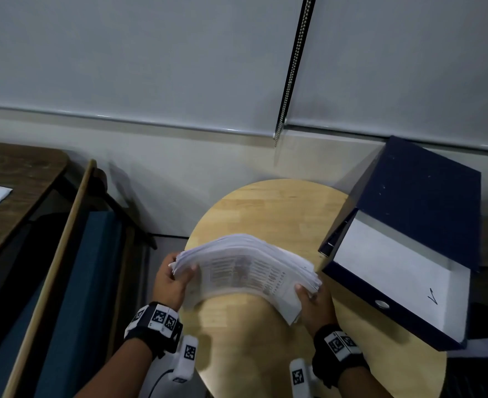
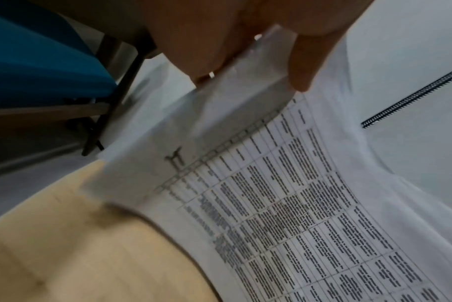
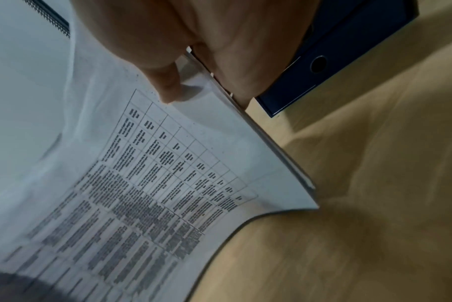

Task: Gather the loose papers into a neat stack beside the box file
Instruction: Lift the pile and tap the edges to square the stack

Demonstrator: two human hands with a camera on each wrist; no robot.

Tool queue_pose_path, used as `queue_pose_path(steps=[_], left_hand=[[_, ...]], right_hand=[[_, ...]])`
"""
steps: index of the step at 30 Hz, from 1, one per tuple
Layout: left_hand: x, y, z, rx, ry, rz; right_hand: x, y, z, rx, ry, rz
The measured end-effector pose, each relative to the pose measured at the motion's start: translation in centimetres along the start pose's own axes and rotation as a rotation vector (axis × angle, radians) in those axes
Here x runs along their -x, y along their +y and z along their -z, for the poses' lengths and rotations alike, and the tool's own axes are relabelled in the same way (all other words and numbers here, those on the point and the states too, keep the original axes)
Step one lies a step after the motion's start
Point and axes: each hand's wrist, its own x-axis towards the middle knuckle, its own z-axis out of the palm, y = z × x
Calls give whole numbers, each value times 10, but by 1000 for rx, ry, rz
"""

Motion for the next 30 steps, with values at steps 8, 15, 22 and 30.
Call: queue_pose_path(steps=[8,15,22,30], left_hand=[[-15,-8,-6,-18,44,21],[1,5,-1,-12,0,-87],[-11,-4,-2,-84,-28,-13],[-4,1,-6,-223,-14,-147]], right_hand=[[-6,10,-4,37,-29,-29],[-7,3,3,-12,-27,-46],[3,-5,2,18,-9,-6],[9,-20,-4,-62,41,-39]])
